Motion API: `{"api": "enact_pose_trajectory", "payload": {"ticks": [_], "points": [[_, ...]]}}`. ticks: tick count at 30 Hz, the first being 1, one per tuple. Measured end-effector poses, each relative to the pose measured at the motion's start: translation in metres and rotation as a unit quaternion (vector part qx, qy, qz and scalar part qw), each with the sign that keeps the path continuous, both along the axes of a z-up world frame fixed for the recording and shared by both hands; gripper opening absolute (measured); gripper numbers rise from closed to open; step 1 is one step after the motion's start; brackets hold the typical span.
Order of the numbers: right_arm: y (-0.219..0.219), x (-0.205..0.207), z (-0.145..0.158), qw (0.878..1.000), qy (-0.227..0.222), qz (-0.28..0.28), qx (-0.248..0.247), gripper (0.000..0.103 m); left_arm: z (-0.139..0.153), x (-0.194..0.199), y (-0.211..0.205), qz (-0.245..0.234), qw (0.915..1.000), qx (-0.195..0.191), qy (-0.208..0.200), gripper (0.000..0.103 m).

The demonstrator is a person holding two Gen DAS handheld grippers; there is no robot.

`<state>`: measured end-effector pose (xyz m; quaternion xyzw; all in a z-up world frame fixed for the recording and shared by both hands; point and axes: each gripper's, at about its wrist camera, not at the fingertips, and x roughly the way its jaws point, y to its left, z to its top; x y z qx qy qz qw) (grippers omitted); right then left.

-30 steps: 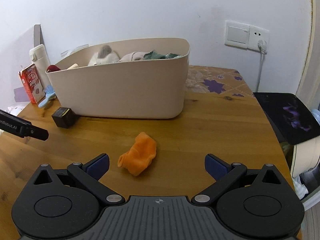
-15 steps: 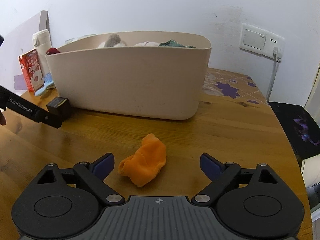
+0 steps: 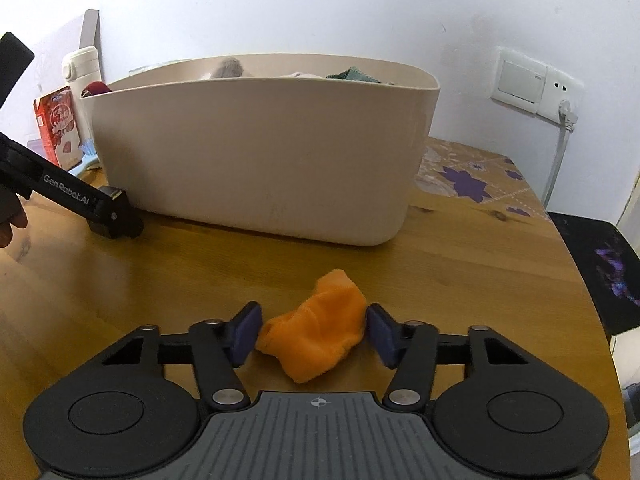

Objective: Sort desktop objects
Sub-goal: 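Grasp the black box with the left tool while the right tool grasps the orange sock, then lift the black box and orange sock up and over the bin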

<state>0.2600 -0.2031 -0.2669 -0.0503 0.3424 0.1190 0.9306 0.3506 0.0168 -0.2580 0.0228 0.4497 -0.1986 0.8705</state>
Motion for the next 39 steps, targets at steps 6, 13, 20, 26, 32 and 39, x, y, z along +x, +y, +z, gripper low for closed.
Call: {"api": "enact_pose_trajectory", "payload": {"ticks": [6, 13, 20, 26, 32, 39], "points": [[-0.002, 0.004, 0.0, 1.0, -0.003, 0.007, 0.007, 0.042, 0.0, 0.003, -0.001, -0.006, 0.9999, 0.008, -0.01, 0.066], [0.001, 0.011, 0.002, 1.0, -0.001, 0.013, 0.006, 0.017, 0.001, 0.006, -0.001, -0.017, 0.9997, 0.008, -0.014, 0.048], [0.005, 0.012, 0.006, 1.0, 0.011, 0.019, 0.004, 0.014, -0.001, 0.011, 0.007, -0.016, 0.9999, 0.003, -0.002, 0.048], [0.008, 0.008, 0.013, 0.999, 0.021, 0.028, 0.007, 0.013, 0.005, -0.001, 0.014, -0.016, 0.9999, 0.002, 0.001, 0.048], [0.008, 0.0, 0.025, 0.999, 0.019, 0.032, 0.006, 0.013, 0.016, -0.014, 0.024, -0.024, 0.9997, -0.005, -0.005, 0.048], [0.005, -0.011, 0.044, 1.0, 0.005, 0.031, 0.0, 0.013, 0.037, -0.029, 0.031, -0.038, 0.9989, -0.009, -0.027, 0.048]]}}
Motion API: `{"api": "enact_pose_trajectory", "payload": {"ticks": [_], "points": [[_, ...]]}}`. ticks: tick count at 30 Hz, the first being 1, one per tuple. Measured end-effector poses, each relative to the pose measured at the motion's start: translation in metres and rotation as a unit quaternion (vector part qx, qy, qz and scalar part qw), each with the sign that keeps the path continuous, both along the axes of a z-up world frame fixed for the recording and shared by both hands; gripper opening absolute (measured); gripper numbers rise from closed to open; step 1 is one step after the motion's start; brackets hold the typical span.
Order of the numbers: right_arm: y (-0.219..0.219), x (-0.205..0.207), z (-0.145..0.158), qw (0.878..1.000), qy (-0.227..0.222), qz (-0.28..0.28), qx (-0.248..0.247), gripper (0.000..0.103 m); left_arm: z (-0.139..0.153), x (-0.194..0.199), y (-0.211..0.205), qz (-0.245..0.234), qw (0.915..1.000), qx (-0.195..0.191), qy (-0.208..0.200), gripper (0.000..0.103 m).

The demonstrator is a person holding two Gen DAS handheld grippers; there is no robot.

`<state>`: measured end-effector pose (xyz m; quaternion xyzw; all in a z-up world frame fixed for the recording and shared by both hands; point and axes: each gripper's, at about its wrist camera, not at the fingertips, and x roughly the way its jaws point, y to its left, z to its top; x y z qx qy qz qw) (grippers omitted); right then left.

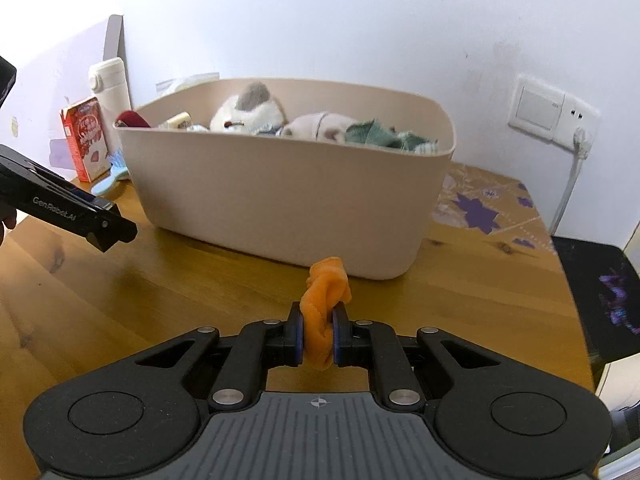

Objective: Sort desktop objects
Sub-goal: 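Lift the black box and orange sock up and over the bin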

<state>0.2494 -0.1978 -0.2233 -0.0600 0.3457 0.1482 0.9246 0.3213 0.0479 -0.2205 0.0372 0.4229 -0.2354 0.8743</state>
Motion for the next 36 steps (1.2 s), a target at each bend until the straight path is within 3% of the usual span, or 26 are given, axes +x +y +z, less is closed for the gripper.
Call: {"api": "enact_pose_trajectory", "payload": {"ticks": [11, 22, 36], "points": [[-0.006, -0.026, 0.036, 0.999, -0.035, -0.001, 0.0, 0.013, 0.04, -0.026, 0.009, -0.018, 0.9991, -0.012, -0.035, 0.048], [-0.014, -0.037, 0.088, 0.994, -0.106, 0.0, 0.003, 0.012, 0.081, -0.033, 0.018, -0.024, 0.9964, -0.02, -0.078, 0.048], [-0.019, -0.014, 0.131, 0.987, -0.156, 0.024, -0.013, 0.012, 0.126, -0.02, 0.009, -0.04, 0.9911, -0.02, -0.126, 0.048]]}}
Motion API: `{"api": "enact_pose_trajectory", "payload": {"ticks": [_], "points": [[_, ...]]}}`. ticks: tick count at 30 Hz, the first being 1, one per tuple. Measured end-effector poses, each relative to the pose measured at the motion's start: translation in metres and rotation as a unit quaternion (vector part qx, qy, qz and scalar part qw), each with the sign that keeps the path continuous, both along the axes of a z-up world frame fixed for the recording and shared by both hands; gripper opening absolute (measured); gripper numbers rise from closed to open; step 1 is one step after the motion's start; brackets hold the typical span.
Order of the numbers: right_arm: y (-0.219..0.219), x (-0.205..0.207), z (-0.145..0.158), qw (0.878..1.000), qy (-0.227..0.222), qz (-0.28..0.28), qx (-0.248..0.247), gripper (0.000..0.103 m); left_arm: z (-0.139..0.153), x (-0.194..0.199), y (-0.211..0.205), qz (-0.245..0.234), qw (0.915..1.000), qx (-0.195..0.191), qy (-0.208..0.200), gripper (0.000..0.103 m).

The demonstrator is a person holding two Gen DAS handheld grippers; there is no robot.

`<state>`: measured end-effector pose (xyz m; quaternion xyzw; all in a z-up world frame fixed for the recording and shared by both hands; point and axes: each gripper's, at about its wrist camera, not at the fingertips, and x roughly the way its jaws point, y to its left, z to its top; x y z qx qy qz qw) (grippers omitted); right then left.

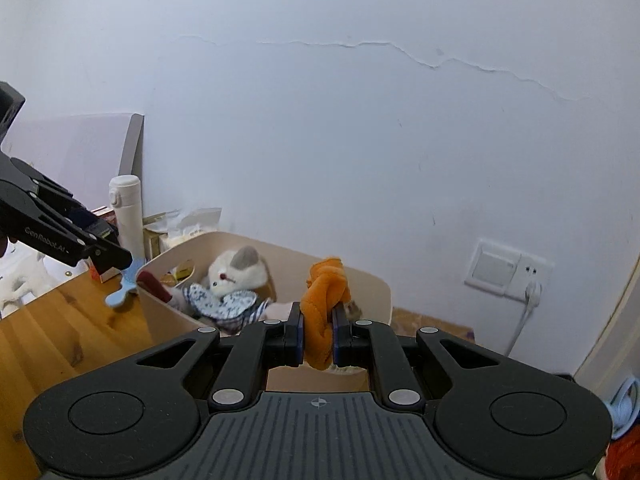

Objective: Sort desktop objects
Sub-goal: 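Lift the black box and orange sock up and over the bin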

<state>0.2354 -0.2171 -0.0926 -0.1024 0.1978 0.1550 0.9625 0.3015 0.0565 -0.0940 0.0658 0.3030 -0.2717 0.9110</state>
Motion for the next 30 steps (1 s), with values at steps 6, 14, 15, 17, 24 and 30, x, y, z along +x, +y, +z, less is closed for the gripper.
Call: {"api": "enact_pose_trajectory", "payload": {"ticks": [6, 14, 15, 17, 24, 30], "points": [[-0.001, 0.02, 0.007, 1.0, -0.012, 0.013, -0.001, 0.012, 0.011, 0.015, -0.006, 0.004, 0.9999, 0.003, -0.015, 0.048], [0.004, 0.049, 0.006, 1.0, -0.018, 0.026, -0.003, 0.012, 0.016, 0.042, -0.017, 0.014, 0.9997, 0.006, -0.016, 0.048], [0.004, 0.053, 0.006, 0.999, -0.018, 0.028, -0.003, 0.012, 0.016, 0.044, -0.019, 0.014, 0.9998, 0.007, -0.016, 0.048], [0.005, 0.061, 0.005, 0.999, -0.017, 0.031, -0.005, 0.012, 0.016, 0.049, -0.025, 0.013, 0.9998, 0.01, -0.014, 0.048], [0.008, 0.089, -0.001, 0.999, -0.005, 0.039, -0.016, 0.012, 0.003, 0.072, -0.051, 0.022, 0.9995, 0.019, 0.013, 0.048], [0.014, 0.108, -0.009, 0.999, 0.015, 0.042, -0.023, 0.012, -0.01, 0.084, -0.072, 0.02, 0.9986, 0.03, 0.038, 0.048]]}}
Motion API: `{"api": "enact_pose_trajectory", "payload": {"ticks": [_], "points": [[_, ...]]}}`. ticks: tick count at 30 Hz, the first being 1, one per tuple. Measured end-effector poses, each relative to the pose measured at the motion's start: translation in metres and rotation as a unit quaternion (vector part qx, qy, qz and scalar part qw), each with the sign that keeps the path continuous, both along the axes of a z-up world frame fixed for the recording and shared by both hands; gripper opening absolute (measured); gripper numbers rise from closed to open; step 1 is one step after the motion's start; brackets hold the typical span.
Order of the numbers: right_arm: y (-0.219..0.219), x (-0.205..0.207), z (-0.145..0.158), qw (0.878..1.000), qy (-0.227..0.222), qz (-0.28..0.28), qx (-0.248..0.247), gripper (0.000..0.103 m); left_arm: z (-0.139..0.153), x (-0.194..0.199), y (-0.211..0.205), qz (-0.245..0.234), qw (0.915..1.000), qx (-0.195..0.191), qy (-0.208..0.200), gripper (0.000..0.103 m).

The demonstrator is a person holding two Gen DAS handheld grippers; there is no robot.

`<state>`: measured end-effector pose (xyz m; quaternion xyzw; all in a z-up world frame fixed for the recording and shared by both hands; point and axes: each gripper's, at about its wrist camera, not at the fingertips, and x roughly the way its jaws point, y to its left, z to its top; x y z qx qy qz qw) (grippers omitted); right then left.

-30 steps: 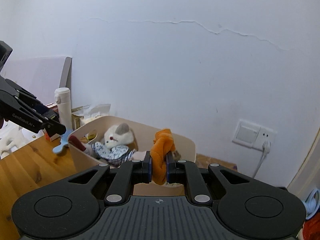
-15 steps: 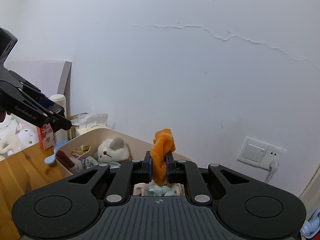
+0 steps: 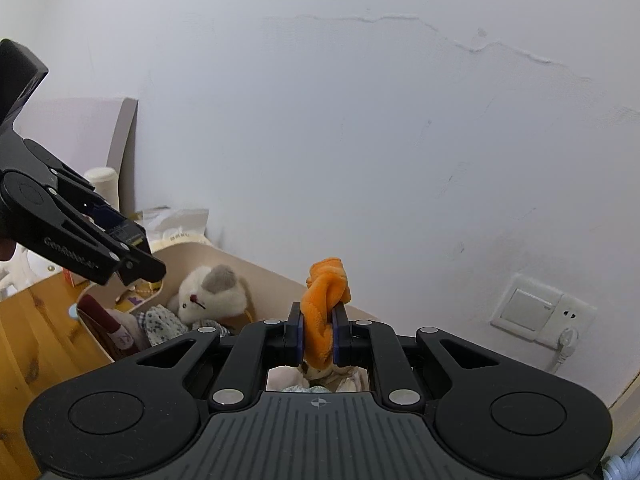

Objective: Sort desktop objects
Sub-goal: 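Lift the black box and orange sock up and over the bin, then open both tools to drop the box and sock into the bin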

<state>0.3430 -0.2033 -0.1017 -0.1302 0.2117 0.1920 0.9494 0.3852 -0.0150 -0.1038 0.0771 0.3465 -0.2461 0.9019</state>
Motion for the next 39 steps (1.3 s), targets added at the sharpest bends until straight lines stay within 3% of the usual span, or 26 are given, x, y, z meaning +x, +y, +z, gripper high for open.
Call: {"api": "enact_pose_trajectory", "payload": {"ticks": [10, 21, 28, 30, 32, 35, 39], "points": [[0.007, 0.027, -0.029, 0.997, 0.075, -0.004, -0.022, 0.012, -0.022, 0.013, -0.025, -0.001, 0.9978, 0.017, 0.064, 0.048], [0.013, 0.048, -0.052, 0.988, 0.151, 0.013, -0.03, 0.013, -0.048, 0.025, -0.038, 0.002, 0.9889, 0.047, 0.141, 0.048], [0.015, 0.056, -0.056, 0.983, 0.179, 0.025, -0.036, 0.015, -0.053, 0.026, -0.041, 0.006, 0.9865, 0.051, 0.156, 0.048], [0.015, 0.057, -0.056, 0.981, 0.186, 0.029, -0.037, 0.019, -0.052, 0.027, -0.041, 0.006, 0.986, 0.05, 0.159, 0.05], [0.015, 0.057, -0.055, 0.981, 0.186, 0.029, -0.037, 0.032, -0.052, 0.028, -0.04, 0.006, 0.9854, 0.048, 0.163, 0.057], [0.013, 0.056, -0.054, 0.981, 0.189, 0.025, -0.031, 0.038, -0.05, 0.029, -0.038, 0.013, 0.9853, 0.047, 0.164, 0.066], [0.008, 0.053, -0.049, 0.981, 0.192, 0.013, -0.011, 0.066, -0.048, 0.028, -0.037, 0.015, 0.9857, 0.047, 0.161, 0.072]]}}
